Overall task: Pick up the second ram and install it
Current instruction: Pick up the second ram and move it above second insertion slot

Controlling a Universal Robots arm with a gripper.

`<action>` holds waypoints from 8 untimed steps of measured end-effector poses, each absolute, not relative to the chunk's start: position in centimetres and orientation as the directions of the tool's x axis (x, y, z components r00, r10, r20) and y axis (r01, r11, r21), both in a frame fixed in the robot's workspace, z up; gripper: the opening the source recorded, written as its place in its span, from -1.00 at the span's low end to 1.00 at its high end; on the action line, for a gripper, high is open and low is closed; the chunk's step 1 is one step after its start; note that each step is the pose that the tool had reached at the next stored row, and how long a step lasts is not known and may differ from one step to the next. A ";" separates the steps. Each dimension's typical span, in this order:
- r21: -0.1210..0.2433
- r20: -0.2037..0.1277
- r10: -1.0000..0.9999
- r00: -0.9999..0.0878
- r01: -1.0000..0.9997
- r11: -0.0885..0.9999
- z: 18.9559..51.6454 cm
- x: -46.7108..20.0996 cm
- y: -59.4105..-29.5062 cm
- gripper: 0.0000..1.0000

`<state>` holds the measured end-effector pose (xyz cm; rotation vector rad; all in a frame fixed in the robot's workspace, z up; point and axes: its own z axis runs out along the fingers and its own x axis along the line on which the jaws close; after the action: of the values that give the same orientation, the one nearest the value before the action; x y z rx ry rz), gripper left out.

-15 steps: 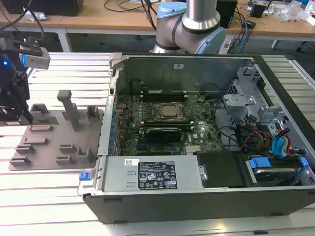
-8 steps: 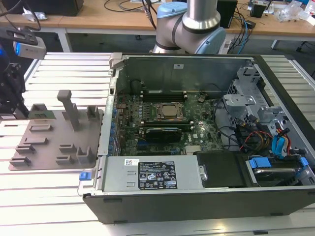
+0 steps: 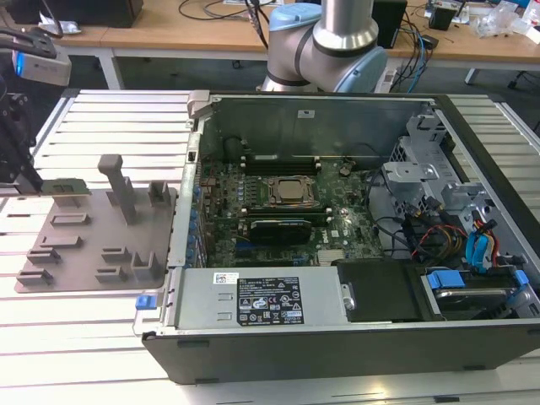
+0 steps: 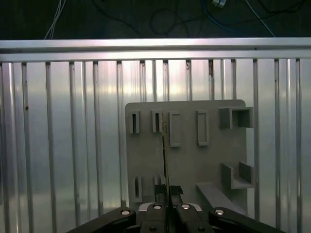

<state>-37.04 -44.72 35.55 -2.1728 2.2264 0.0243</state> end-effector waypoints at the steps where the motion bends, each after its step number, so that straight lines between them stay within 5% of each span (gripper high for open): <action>1: -0.010 -0.033 -0.999 -0.024 -1.000 0.024 35.9 -37.0 -44.7 -0.73; 8: -0.010 -0.033 -0.999 -0.024 -1.000 0.025 38.0 -37.0 -44.7 -0.73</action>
<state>-37.04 -44.72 38.04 -2.1728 2.2264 0.0243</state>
